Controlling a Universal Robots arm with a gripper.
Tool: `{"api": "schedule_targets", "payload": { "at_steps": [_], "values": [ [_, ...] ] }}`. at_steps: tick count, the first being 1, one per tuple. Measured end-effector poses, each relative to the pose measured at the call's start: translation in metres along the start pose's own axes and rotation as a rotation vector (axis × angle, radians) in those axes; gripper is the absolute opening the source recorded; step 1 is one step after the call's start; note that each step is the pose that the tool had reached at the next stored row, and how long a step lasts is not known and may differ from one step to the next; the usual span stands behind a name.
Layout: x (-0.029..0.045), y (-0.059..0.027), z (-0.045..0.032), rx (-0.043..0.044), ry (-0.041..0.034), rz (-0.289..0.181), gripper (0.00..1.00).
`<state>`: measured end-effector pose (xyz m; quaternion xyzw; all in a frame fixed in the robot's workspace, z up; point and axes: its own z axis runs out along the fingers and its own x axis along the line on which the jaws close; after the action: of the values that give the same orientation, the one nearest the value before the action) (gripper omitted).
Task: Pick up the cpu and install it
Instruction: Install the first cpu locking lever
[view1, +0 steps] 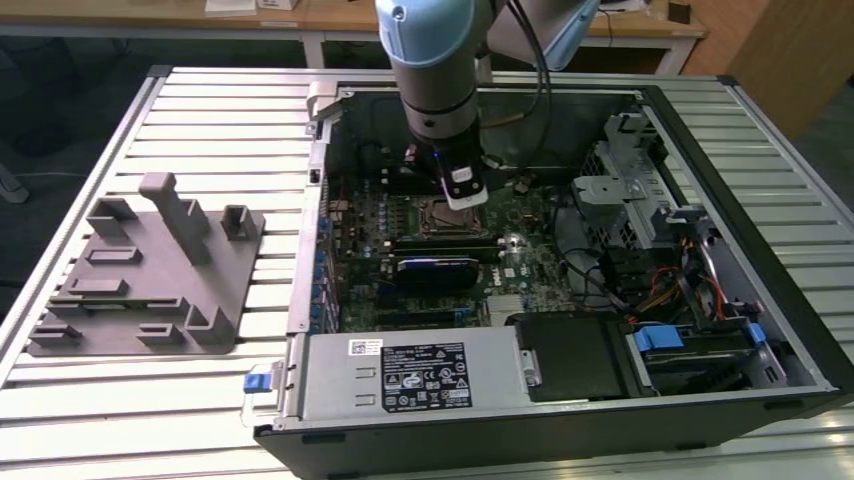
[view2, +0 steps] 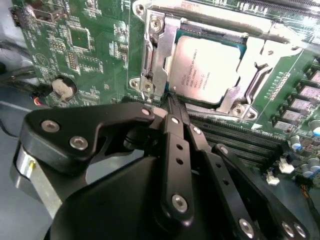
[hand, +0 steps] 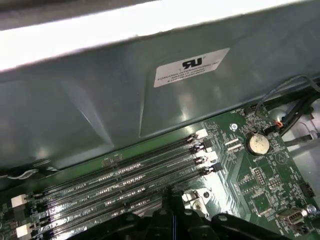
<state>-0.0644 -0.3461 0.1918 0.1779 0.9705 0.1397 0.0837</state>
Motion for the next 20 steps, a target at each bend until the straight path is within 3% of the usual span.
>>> {"api": "schedule_targets", "payload": {
  "at_steps": [10,16,20],
  "values": [
    [-0.0017,0.0046,-0.0141,-0.0219,0.0077,0.005,0.11],
    [-0.0011,0.0045,-0.0146,-0.0397,0.0139,0.009,0.11],
    [0.0007,0.0038,-0.0140,-0.0422,0.0147,0.010,0.11]
  ]
}}
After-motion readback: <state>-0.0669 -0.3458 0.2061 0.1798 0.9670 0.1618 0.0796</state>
